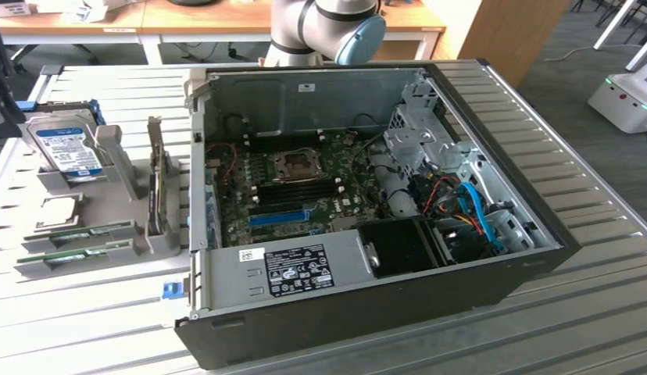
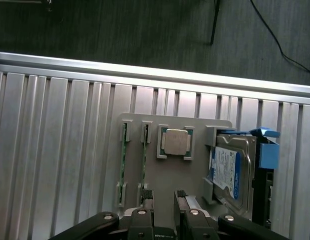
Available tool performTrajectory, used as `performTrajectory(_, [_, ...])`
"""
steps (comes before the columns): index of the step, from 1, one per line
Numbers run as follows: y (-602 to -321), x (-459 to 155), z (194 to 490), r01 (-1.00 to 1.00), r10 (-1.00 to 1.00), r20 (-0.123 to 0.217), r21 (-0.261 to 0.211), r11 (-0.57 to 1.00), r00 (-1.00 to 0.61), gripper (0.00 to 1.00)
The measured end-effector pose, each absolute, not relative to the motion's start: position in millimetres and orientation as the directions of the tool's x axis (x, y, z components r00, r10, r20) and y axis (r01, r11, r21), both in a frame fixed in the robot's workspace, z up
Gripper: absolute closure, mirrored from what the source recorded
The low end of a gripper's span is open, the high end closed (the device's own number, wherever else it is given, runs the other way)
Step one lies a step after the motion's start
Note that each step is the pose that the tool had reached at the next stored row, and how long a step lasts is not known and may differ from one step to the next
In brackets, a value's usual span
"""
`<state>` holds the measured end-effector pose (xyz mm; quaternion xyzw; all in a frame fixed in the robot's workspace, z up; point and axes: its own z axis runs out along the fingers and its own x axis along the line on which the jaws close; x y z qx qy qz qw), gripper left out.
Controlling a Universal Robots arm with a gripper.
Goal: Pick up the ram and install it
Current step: 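Pick up the ram and move it above insertion slot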
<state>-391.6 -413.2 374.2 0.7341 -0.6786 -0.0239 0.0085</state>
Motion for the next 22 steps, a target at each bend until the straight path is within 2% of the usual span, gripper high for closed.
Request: performTrajectory(22, [-413.2,-391.5,334.1,-0.996,-0.997,-0.024,0.045,-0.079,0.078,0.7])
